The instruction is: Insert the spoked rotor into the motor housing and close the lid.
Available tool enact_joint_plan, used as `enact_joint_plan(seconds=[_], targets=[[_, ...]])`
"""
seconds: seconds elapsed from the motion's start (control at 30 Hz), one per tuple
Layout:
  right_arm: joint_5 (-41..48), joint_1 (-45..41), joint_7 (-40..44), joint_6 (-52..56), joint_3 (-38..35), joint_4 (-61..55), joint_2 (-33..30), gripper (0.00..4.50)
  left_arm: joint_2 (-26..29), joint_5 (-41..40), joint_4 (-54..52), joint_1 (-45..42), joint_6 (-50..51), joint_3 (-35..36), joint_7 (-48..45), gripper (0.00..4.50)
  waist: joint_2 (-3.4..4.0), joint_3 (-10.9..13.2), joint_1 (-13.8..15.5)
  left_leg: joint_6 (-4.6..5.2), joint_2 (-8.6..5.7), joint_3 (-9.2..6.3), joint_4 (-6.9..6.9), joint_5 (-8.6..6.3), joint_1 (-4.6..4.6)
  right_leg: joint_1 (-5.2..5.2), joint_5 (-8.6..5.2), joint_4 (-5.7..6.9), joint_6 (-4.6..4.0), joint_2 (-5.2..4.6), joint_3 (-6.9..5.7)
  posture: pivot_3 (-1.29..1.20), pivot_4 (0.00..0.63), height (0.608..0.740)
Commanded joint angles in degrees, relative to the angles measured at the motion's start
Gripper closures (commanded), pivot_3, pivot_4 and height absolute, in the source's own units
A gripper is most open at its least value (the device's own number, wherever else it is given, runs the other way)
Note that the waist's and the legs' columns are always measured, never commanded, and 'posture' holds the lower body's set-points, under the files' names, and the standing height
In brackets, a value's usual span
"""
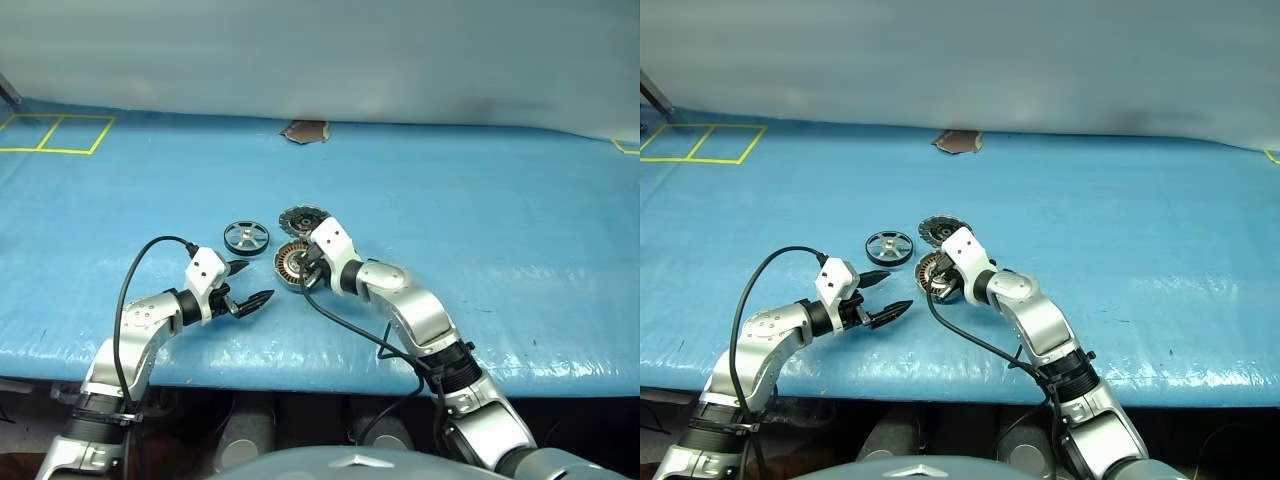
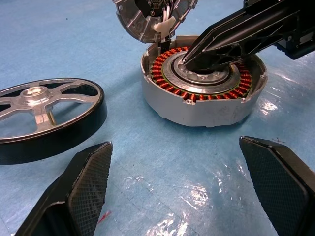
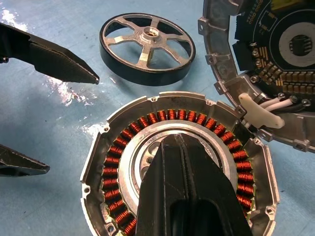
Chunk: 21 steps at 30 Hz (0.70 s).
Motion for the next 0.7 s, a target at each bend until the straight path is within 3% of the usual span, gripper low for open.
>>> enact_joint_plan(seconds=[0.03,0.7], targets=[[-0.36,-0.03,-1.1,0.22,-1.37,0.92,-0.38,4.48,0.3,-0.28,-1.57,-0.31,-0.56,0.8,-0.16,0.0,0.0,0.0,-0.01,0.0,0.0,0.0,0.0,0.0,0.0,0.0,0.0,0.0,0.0,0.0,0.0,0.0,0.15,0.74],[0.91,5.43,-3.71,1.93,-2.58,5.14,0.98,4.48,0.0,-0.3,-1.73,-0.08,-0.64,0.77,0.14,0.0,-0.02,-0.08,0.19,-0.01,0.0,-0.03,0.04,0.0,0.1,0.05,-0.01,-0.01,-0.01,-0.03,0.0,0.0,0.15,0.74]])
